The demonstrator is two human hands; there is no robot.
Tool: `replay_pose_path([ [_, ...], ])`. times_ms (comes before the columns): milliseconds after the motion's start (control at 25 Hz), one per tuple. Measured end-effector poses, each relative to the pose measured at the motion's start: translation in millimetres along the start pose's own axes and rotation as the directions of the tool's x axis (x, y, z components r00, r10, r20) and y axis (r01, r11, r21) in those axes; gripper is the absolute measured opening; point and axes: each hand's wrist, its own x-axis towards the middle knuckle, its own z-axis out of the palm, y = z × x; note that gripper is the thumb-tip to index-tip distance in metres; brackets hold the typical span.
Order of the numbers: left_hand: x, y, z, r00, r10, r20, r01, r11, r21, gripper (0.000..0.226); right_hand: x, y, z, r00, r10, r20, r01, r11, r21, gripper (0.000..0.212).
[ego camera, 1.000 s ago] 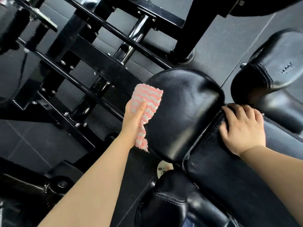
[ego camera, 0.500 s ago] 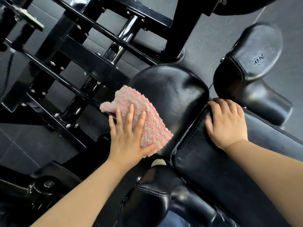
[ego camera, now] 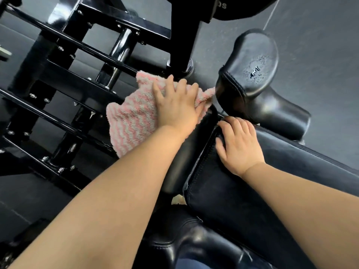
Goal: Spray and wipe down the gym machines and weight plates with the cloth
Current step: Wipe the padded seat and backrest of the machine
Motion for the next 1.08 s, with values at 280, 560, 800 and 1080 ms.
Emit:
replay_pose_path([
  [280, -26.2, 36.0, 12.3, 0.968, 0.211, 0.135, -0.229, 0.964, 0.136, 0.057, -3.9, 3.4, -30.3, 0.905, 0.366, -0.219, -0.25, 0.871, 0.423, 0.032],
  [560, -64.4, 101.7, 30.1, 0.91, -0.009, 0.414, 0.206, 0.876, -0.436, 0.053, -50.8, 10.6, -50.7, 0.51, 0.846, -0.155, -0.584, 0.473, 0.659, 0.033],
  [800, -127.8, 141.2, 15.4, 0.855, 0.332, 0.399, -0.152, 0.894, -0.421, 0.058, -93.1, 11.8, -56.8, 0.488, 0.868, -0.095, -0.574, 0.401, 0.714, 0.031],
  [1080, -125.4, 161.3, 24.3, 0.645, 0.654, 0.396, -0.669, 0.733, -0.121, 0.065, -125.3, 16.1, -62.9, 0.554, 0.827, 0.098, -0.616, 0.328, 0.717, 0.042],
])
